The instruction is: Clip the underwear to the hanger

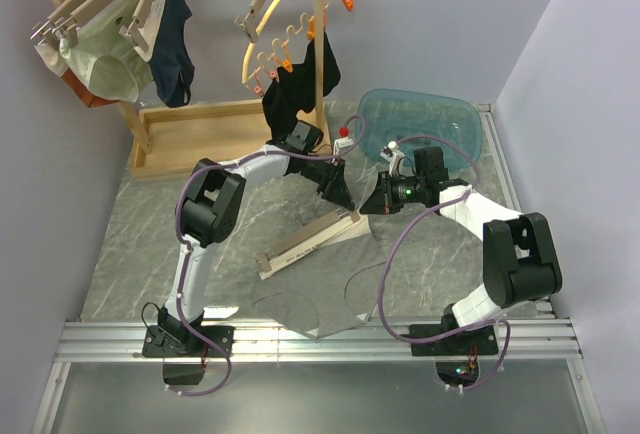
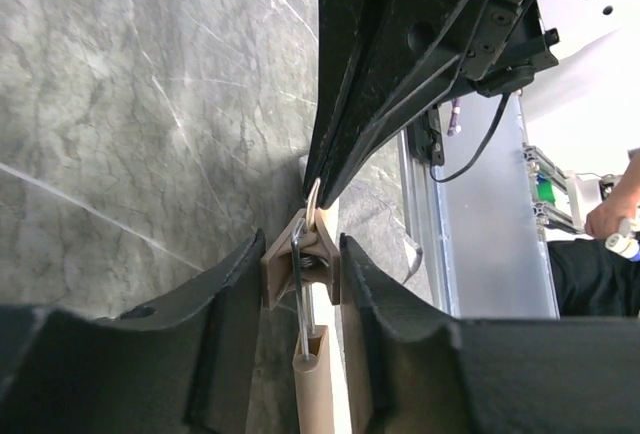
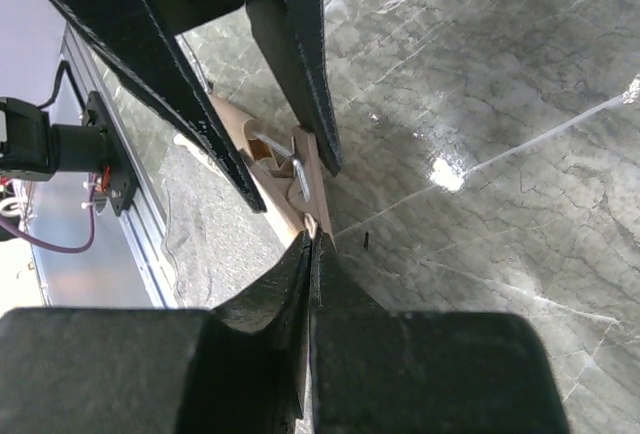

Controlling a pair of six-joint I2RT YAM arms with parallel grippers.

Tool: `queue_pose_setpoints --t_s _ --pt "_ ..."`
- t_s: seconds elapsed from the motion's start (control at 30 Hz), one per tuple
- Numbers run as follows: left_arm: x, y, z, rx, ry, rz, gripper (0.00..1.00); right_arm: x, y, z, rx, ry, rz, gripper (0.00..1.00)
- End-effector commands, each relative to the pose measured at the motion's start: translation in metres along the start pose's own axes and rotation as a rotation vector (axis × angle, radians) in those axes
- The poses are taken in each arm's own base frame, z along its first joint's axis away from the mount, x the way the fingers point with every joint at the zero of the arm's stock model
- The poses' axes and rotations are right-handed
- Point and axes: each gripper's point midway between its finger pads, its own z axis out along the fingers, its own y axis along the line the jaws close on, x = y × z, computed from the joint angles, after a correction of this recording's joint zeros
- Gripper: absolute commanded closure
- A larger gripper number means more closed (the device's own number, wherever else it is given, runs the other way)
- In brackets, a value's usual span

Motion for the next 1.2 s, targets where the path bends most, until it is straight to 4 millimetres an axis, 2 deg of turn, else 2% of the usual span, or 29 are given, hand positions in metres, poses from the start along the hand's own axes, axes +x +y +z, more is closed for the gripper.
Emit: queue_pose_setpoints --t_s 0.0,0.13,0.27,0.3,0.43,0.53,0.57,0.63,0.67,0.73,0.77,0.8,0.83,0.87,0.9,0.93,1.0,1.1,1.17 --pt "-0.029 -0.016 -0.007 -0.015 -0.027 0.12 0.6 -0.025 0.013 -0.007 -0.011 -0.067 -0.111 1.0" --pt "-0.041 -0.015 -0.014 -0.05 -0.047 0.148 0.49 -0.025 0.014 -0.009 -0.009 -0.071 -0.123 1.0" --pt "-0.063 -0.021 -0.031 -0.106 -0.095 0.182 0.4 -0.023 0.015 -0.01 -0.008 -0.07 -0.132 1.0" --pt "-0.069 -0.023 -0.035 -0.12 -0.109 0.199 0.34 -0.022 0.014 -0.01 -0.006 -0.066 -0.133 1.0" --pt "-0.089 -0.035 -0.053 -0.19 -0.151 0.248 0.21 -0.021 0.012 -0.011 0.009 -0.06 -0.152 1.0" --pt "-0.1 -0.044 -0.072 -0.264 -0.177 0.287 0.2 -0.017 0.01 -0.012 0.022 -0.047 -0.152 1.0" --pt "-0.106 -0.055 -0.08 -0.287 -0.189 0.314 0.2 -0.015 0.01 -0.013 0.025 -0.043 -0.148 1.0" --pt "-0.102 -0.058 -0.09 -0.328 -0.194 0.3 0.2 -0.008 0.008 -0.014 0.031 -0.018 -0.15 1.0" --pt "-0.106 -0.07 -0.102 -0.35 -0.21 0.328 0.2 -0.005 0.007 -0.014 0.035 -0.008 -0.145 1.0" --pt "-0.092 -0.068 -0.113 -0.41 -0.203 0.322 0.21 0.005 0.005 -0.014 0.045 0.021 -0.13 1.0" --pt "-0.092 -0.082 -0.12 -0.433 -0.213 0.357 0.21 0.008 0.003 -0.014 0.05 0.035 -0.122 1.0" --pt "-0.076 -0.079 -0.121 -0.451 -0.192 0.331 0.21 0.013 0.003 -0.013 0.049 0.054 -0.126 1.0" --pt "-0.07 -0.078 -0.125 -0.486 -0.185 0.343 0.21 0.019 0.004 -0.013 0.048 0.085 -0.11 1.0" --pt "-0.067 -0.088 -0.131 -0.504 -0.193 0.362 0.21 0.024 -0.001 -0.011 0.06 0.112 -0.098 0.99" --pt "-0.05 -0.083 -0.131 -0.513 -0.177 0.328 0.21 0.027 -0.003 -0.01 0.071 0.13 -0.108 0.94" --pt "-0.043 -0.082 -0.135 -0.531 -0.177 0.321 0.21 0.03 -0.003 -0.011 0.084 0.159 -0.102 0.76" --pt "-0.025 -0.086 -0.138 -0.55 -0.173 0.302 0.21 0.035 -0.011 -0.011 0.12 0.195 -0.11 0.61" --pt "-0.008 -0.088 -0.148 -0.582 -0.198 0.276 0.21 0.03 -0.02 -0.017 0.187 0.21 -0.157 0.54" --pt "-0.003 -0.091 -0.156 -0.597 -0.229 0.258 0.21 0.017 -0.021 -0.021 0.229 0.204 -0.229 0.53"
